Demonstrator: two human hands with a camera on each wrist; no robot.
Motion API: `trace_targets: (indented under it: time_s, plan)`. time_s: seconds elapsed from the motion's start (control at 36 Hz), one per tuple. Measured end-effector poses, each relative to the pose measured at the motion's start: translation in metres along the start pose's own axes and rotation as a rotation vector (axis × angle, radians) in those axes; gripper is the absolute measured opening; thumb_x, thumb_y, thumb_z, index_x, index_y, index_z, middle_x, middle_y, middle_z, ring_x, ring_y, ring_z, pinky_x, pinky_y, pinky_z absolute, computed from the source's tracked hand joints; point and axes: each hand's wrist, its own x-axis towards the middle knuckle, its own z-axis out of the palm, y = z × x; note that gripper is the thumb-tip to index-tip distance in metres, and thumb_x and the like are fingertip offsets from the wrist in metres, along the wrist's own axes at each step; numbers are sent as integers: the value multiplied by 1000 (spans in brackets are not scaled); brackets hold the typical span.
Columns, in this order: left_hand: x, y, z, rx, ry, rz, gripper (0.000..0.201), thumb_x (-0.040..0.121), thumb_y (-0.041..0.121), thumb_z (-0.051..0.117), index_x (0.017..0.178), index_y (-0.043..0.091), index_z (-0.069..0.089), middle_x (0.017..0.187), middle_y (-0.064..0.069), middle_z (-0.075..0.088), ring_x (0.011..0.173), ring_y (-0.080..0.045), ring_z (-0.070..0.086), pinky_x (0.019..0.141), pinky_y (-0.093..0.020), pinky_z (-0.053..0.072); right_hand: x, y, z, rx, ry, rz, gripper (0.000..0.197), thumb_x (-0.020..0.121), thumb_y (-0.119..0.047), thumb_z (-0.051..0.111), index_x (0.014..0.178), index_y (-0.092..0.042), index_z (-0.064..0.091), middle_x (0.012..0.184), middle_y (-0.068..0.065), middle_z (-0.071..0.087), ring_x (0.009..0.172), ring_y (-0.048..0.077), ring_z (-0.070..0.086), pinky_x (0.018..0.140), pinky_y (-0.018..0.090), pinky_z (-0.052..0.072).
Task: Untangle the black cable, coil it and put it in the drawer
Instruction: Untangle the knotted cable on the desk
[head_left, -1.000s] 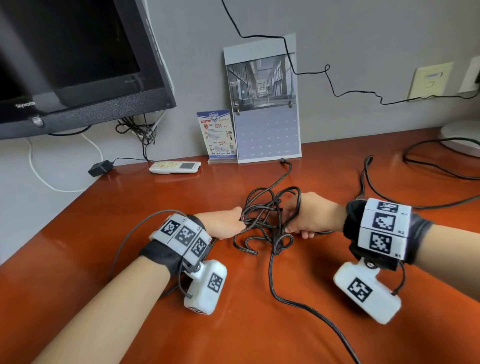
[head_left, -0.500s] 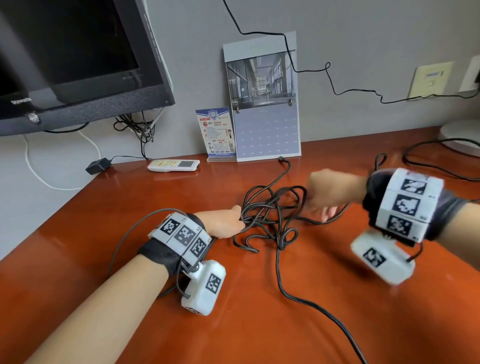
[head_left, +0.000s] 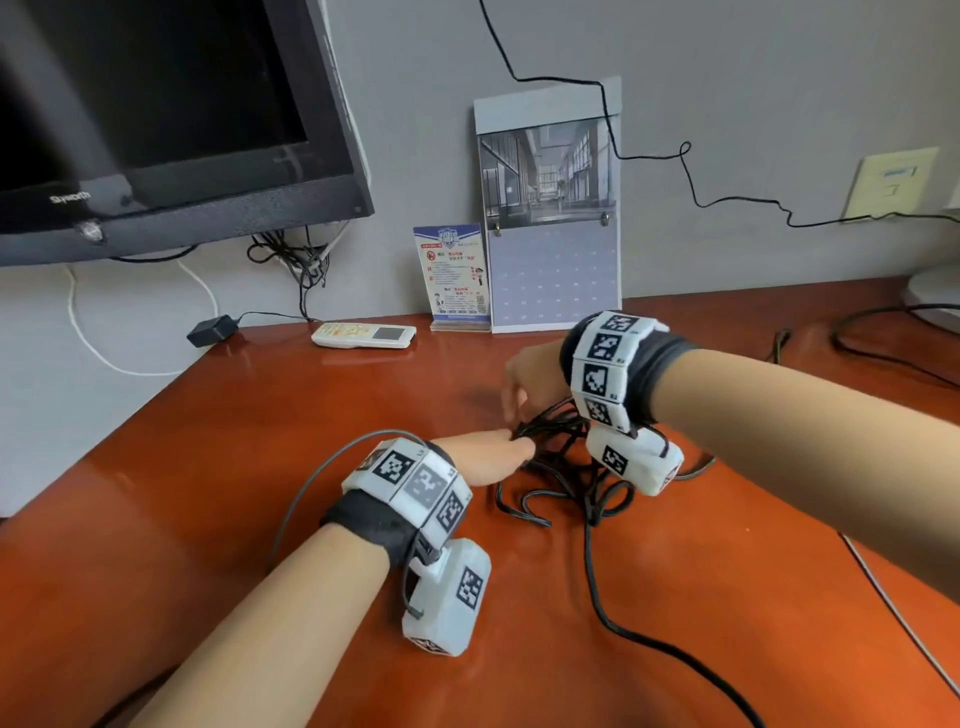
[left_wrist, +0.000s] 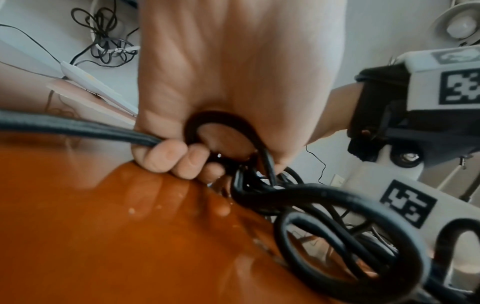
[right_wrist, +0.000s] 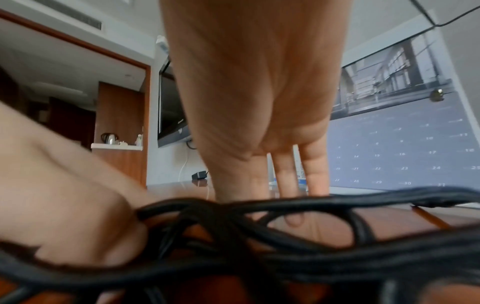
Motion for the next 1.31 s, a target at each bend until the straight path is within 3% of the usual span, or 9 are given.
trace_targets:
  time_s: [0.22, 0.42, 0.53, 0.64, 0.72, 0.83, 1.06, 1.19, 1.31]
  plan:
    - [5, -6, 5, 23, 23, 40, 35, 102, 20, 25, 67, 16, 27, 66, -2, 31, 58, -15, 27, 54, -29, 22, -2, -12, -7, -286, 95, 46, 30, 87, -17, 63, 110, 2, 65, 98, 14, 67, 87, 31, 62, 57, 21, 38]
    - [10, -8, 4, 43, 18, 22, 33, 102, 17, 23, 69, 15, 27, 66, -2, 31, 58, -14, 27, 55, -27, 24, -31, 18, -31, -304, 333, 264, 36, 92, -11, 49, 58, -9, 38, 45, 2, 46, 57, 21, 48, 50, 25, 39]
    - [10, -9, 3, 68, 40, 23, 35, 102, 13, 22, 68, 15, 25, 67, -2, 29, 58, -13, 25, 53, -29, 21, -49, 46, -37, -286, 392, 438, 30, 91, -7, 49, 63, -4, 39, 62, 9, 46, 63, 25, 50, 47, 24, 37]
    - [11, -6, 4, 125, 31, 31, 35, 102, 13, 23, 67, 15, 25, 67, -3, 31, 58, -14, 27, 50, -23, 23, -33, 90, -27, -273, 272, 545, 18, 75, -21, 62, 83, -5, 62, 71, 4, 58, 68, 27, 59, 68, 31, 55]
    - [14, -5, 6, 154, 29, 32, 35, 101, 15, 26, 67, 15, 26, 66, -3, 33, 57, -16, 28, 53, -28, 23, -22, 90, -11, -408, 96, 444, 23, 79, -21, 63, 101, -25, 60, 104, 6, 65, 92, 26, 62, 81, 34, 52]
    - [13, -6, 7, 182, 30, 56, 35, 101, 15, 27, 66, 14, 28, 65, -2, 34, 56, -15, 29, 53, -28, 23, -23, 39, -6, -507, -36, 126, 64, 89, -1, 49, 145, -29, 34, 145, 6, 39, 128, 26, 43, 92, 31, 42]
    - [18, -8, 7, 183, 25, 95, 35, 101, 17, 28, 66, 14, 28, 66, -2, 34, 58, -14, 30, 55, -27, 23, -11, 30, 21, -674, 40, -147, 47, 92, -19, 52, 136, -34, 44, 129, -4, 49, 125, 19, 36, 88, 33, 40]
    - [16, -5, 8, 143, 152, 108, 29, 97, 30, 43, 114, 8, 49, 111, -9, 56, 101, -27, 54, 82, -31, 41, -5, 34, 33, -625, 133, -147, 22, 84, -23, 62, 106, -28, 61, 103, -4, 60, 101, 24, 58, 76, 37, 51]
    - [16, 9, 6, 147, 287, 221, 26, 93, 28, 51, 109, 10, 60, 109, -9, 63, 100, -28, 58, 84, -36, 48, -4, 34, 38, -638, 134, -87, 22, 92, -17, 52, 110, -19, 64, 111, 1, 63, 102, 26, 61, 82, 37, 51]
